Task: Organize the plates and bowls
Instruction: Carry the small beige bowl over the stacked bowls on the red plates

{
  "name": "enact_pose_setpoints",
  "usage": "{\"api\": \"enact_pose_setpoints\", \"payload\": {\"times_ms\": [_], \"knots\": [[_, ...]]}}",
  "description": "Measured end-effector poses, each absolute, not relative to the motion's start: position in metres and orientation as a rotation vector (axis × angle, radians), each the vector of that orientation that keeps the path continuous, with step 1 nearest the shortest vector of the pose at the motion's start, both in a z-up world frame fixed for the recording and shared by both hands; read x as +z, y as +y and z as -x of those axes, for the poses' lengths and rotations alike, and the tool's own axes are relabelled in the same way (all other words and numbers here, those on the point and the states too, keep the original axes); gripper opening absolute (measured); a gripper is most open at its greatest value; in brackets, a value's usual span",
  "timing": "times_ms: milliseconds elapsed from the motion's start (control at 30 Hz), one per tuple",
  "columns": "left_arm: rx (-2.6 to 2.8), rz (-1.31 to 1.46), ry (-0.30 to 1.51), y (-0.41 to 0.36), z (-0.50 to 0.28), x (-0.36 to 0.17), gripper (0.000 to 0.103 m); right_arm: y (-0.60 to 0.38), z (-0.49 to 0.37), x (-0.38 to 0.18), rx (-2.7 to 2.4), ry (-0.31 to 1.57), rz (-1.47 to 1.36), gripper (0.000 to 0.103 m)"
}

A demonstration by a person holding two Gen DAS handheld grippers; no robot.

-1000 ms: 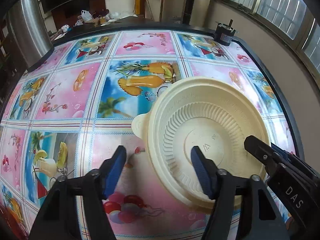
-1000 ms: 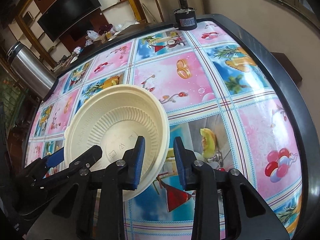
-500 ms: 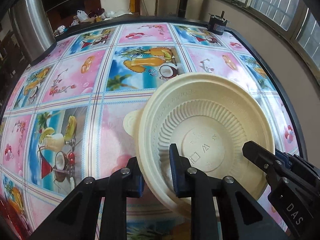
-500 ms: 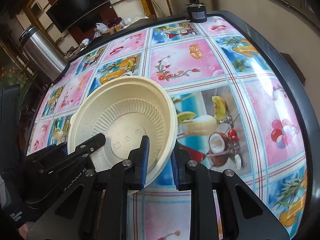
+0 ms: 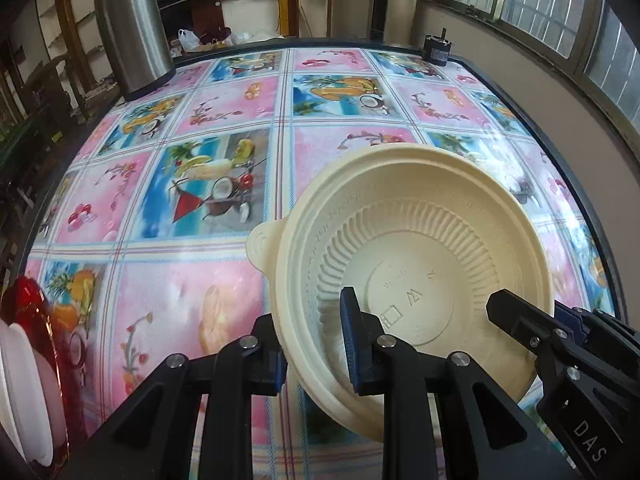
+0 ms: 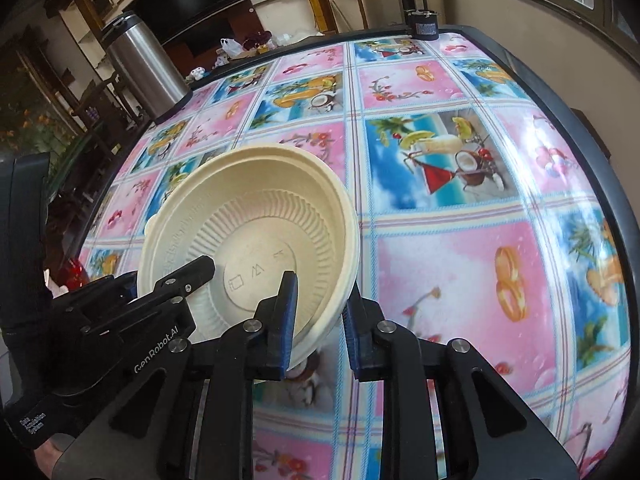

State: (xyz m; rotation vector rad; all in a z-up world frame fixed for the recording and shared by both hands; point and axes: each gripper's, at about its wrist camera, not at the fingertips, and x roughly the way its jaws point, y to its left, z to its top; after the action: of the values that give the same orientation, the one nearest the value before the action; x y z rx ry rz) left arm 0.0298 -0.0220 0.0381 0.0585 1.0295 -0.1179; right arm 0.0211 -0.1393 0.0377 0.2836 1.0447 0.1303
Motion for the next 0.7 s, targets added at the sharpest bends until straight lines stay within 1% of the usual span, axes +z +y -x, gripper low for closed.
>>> {"api": "enact_pose_setpoints", "payload": {"times_ms": [367, 700], "knots": [[-0.066, -0.058, 0.977, 0.013, 0.033, 0.045, 0.023, -0.096, 0.048, 0.038, 0.189, 1.041, -0.269, 0.023], [-0.062, -0.053, 0.945, 0.027, 0.061, 0.049, 0.025, -0.08, 0.077, 0.054, 0.2, 1.016, -0.229, 0.023]]}}
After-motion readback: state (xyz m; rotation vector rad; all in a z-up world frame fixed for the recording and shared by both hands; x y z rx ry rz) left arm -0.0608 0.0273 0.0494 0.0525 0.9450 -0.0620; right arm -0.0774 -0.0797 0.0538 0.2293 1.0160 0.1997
